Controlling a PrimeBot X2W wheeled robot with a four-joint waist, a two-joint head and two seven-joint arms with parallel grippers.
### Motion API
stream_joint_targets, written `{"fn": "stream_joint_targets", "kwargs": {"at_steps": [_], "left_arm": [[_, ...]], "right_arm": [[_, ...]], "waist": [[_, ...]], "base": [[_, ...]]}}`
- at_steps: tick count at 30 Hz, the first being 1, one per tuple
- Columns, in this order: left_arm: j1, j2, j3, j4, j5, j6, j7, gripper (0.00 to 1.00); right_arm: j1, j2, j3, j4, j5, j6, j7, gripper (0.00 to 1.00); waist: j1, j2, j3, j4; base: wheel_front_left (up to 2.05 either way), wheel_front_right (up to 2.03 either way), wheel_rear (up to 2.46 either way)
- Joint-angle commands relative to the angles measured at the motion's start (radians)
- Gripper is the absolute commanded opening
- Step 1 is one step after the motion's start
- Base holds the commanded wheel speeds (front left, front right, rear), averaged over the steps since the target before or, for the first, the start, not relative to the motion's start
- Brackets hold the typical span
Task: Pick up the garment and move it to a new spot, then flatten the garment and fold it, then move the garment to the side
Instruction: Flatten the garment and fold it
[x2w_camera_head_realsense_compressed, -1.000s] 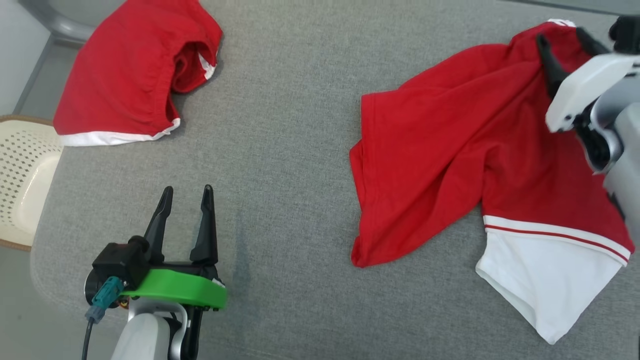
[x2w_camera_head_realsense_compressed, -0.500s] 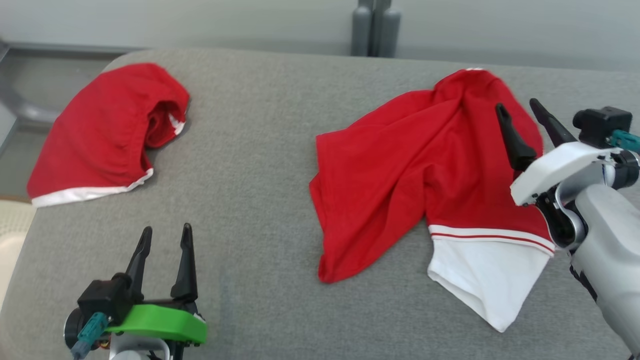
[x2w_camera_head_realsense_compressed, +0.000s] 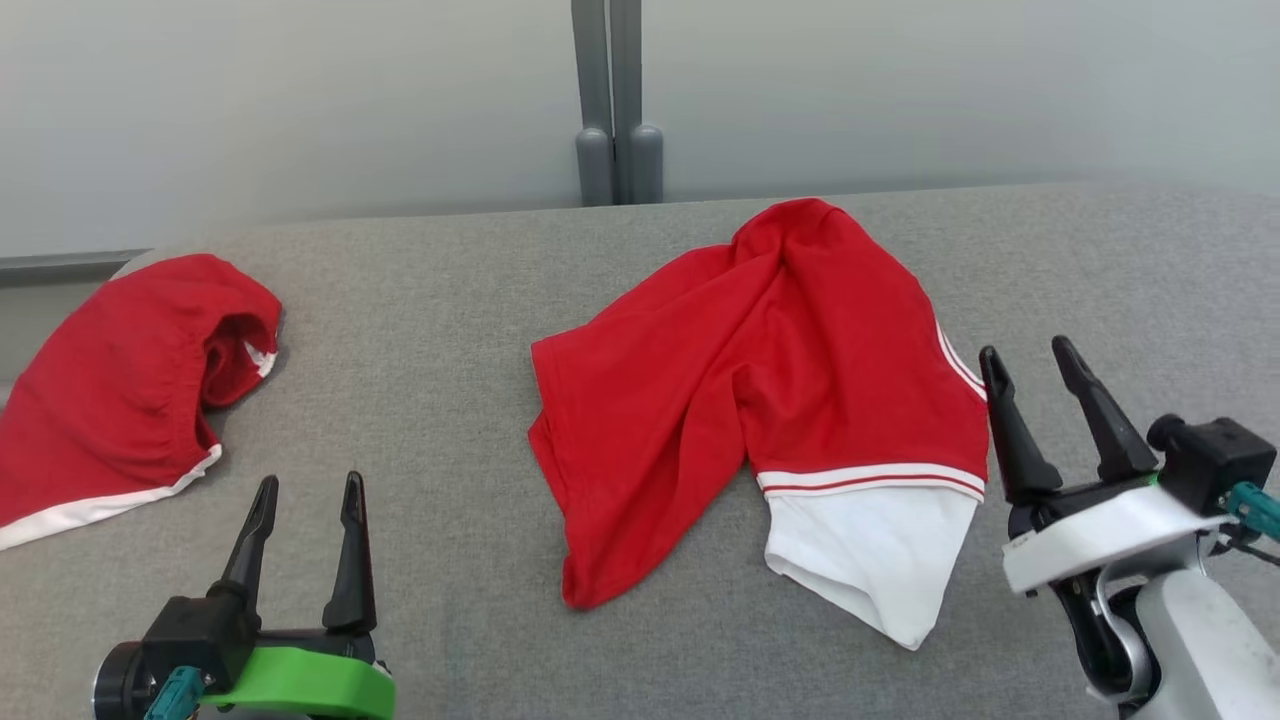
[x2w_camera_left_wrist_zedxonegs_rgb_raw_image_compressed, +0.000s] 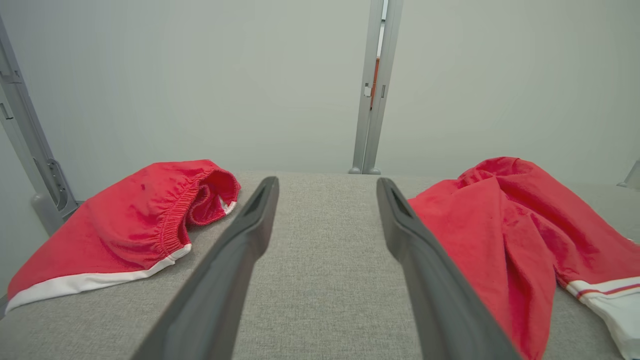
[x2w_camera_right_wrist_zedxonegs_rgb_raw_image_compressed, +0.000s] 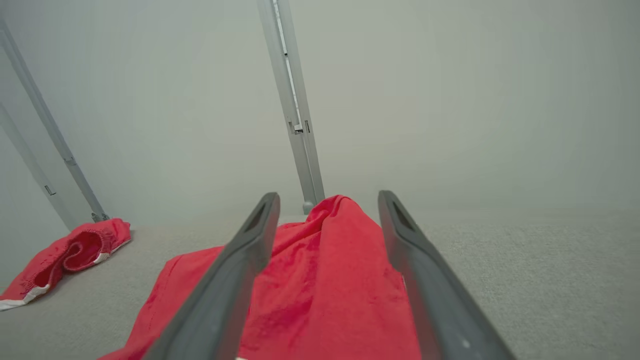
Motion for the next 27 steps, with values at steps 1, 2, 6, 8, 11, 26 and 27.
{"fn": "stream_joint_targets", "kwargs": {"at_steps": [1,2,6,8,11,26,27], "left_arm": [[0.015,-0.005,0.007,-0.004,0.011,-0.004,0.000,1.00],[0.018,-0.009,0.012,-0.005,0.013,-0.007,0.000,1.00],[0.027,-0.015,0.027,-0.005,0.038,-0.010,0.000,1.00],[0.033,-0.024,0.035,-0.011,0.033,-0.013,0.000,1.00],[0.036,-0.033,0.035,-0.007,0.028,-0.020,0.000,1.00],[0.022,-0.045,0.036,0.006,0.046,-0.033,0.000,1.00],[0.022,-0.045,0.036,0.007,0.047,-0.034,0.000,1.00]], "right_arm": [[0.036,0.005,-0.004,-0.026,-0.027,0.000,-0.002,1.00],[0.054,0.011,-0.009,-0.046,-0.037,0.000,-0.002,1.00],[0.105,0.030,-0.026,-0.082,-0.077,0.000,-0.002,1.00],[0.120,0.042,-0.045,-0.089,-0.090,0.000,-0.002,1.00],[0.129,0.056,-0.058,-0.095,-0.105,0.000,-0.002,1.00],[0.137,0.060,-0.048,-0.076,-0.123,0.000,-0.003,1.00],[0.138,0.060,-0.049,-0.075,-0.123,0.000,-0.003,1.00]], "waist": [[0.0000,-0.0001,-0.017,-0.024],[0.0000,-0.0001,-0.018,-0.027],[0.0000,-0.0001,-0.018,-0.035],[0.0000,-0.0001,-0.019,-0.039],[0.0000,-0.0001,-0.018,-0.041],[0.0000,-0.0001,-0.020,-0.034],[0.0000,-0.0001,-0.021,-0.034]], "base": [[0.00,0.00,0.00],[0.00,0.00,0.00],[0.00,0.00,0.00],[0.00,0.00,0.00],[0.00,0.00,0.00],[0.00,0.00,0.00],[0.00,0.00,0.00]]}}
